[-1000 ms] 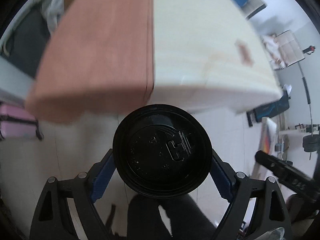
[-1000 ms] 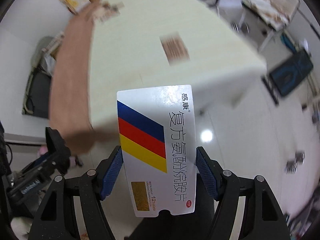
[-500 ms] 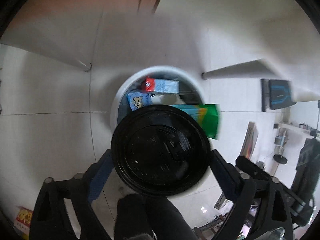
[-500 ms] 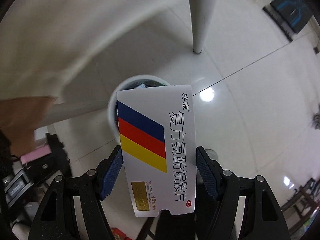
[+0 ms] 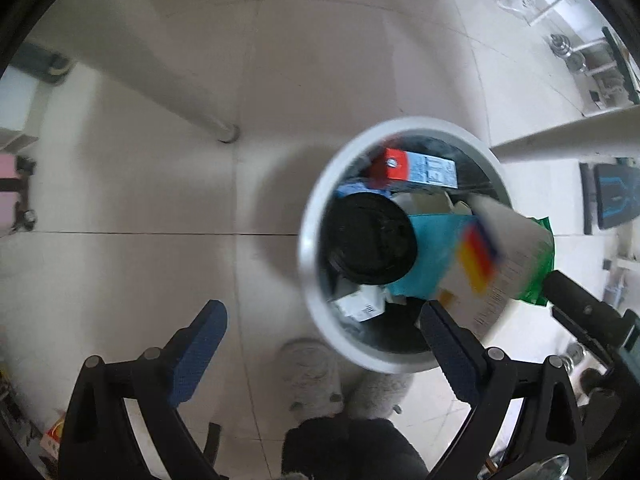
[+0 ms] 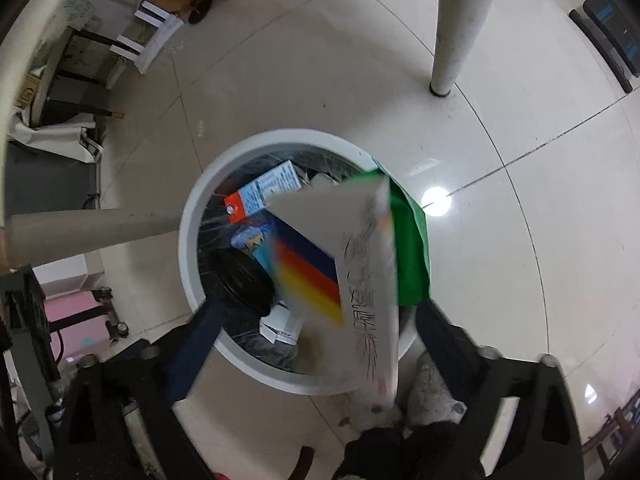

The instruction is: Collect trash

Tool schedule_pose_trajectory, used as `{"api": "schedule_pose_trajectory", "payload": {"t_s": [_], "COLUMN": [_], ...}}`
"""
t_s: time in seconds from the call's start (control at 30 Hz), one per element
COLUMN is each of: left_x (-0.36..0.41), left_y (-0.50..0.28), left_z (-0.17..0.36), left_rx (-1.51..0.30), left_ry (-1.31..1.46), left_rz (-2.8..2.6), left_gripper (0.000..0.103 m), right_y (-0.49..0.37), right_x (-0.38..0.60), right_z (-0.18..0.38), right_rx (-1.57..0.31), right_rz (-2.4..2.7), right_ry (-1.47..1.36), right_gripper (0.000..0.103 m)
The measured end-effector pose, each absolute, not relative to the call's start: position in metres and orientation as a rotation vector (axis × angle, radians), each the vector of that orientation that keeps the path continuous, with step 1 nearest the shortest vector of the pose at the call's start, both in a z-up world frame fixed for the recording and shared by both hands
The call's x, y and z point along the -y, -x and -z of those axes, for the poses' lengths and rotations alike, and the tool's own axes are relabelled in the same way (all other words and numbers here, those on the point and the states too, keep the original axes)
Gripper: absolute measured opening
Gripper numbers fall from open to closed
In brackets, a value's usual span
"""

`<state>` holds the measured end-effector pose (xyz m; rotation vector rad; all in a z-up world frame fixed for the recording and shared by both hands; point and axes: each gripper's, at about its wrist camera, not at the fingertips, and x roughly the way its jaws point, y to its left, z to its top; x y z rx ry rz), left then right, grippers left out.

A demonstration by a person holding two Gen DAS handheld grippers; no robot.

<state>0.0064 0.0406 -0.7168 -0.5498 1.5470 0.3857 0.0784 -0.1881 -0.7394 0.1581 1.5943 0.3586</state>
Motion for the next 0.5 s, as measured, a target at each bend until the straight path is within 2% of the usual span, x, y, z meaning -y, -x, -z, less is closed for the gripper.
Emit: {"api": "schedule_pose_trajectory", "payload": {"t_s": [0.1, 0.23, 0.5], "left_x": [-0.04, -0.03, 0.014], "left_y": [0.004, 0.018, 0.047], "left_z": [0.686, 0.638, 0.497], "left_rx": [-1.514, -1.491, -1.462], "left_ry": [0.513, 0.514, 0.45], "left_rz": [-0.447, -0.477, -0.481], "left_gripper": [0.099, 0.099, 0.099], "right_y": [-0.078, -0.067, -0.03], "right_x": [0.191, 0.2, 0.222], "right_z": [0.726, 0.69, 0.572], "right_rx": [-1.582, -1.53, -1.479], "right_rz": [-0.366, -0.328, -0.349], "right_ry": [-0.128, 0.061, 0.262], "right_gripper": [0.101, 0.102, 0.102]}}
